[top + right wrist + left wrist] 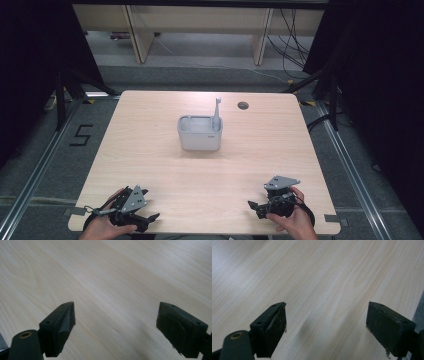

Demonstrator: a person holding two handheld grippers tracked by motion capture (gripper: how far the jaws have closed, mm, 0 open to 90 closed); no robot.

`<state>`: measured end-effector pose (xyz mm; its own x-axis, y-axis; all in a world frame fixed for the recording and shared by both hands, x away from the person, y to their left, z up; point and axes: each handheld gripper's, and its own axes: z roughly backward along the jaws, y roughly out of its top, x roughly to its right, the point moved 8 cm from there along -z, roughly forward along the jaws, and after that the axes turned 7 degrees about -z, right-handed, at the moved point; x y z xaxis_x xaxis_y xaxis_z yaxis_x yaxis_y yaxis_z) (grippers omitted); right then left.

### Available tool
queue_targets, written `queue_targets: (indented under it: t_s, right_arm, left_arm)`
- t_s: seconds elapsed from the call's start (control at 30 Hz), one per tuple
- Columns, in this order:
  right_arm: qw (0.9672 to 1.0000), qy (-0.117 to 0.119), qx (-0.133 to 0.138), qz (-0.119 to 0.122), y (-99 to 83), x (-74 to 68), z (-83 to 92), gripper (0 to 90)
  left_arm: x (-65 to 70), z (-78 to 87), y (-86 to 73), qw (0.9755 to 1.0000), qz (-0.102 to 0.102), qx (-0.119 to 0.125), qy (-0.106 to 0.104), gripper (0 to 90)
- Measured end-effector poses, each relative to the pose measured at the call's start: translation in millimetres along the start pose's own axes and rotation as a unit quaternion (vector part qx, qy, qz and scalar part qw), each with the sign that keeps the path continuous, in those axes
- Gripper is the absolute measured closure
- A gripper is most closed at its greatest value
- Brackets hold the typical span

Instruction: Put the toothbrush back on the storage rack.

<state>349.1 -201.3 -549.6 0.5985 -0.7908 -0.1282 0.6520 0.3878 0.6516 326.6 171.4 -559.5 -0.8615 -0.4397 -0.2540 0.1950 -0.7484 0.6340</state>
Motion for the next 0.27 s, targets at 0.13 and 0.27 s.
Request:
queue_targets:
  t_s: [0.13, 0.27]
  right_arm:
    - [1.0000, 0.001, 0.002, -0.002, 0.1, -0.6, -0.1, 16.3]
    - [1.0000, -0.001, 0.004, 0.003, 0.5, 0.6, -0.4, 16.3]
  left_arm:
    - [0.0, 0.0, 0.0, 1.0000, 0.000, 0.000, 0.000, 16.3]
    - [0.1, -0.1, 0.0, 1.0000, 0.000, 0.000, 0.000, 16.3]
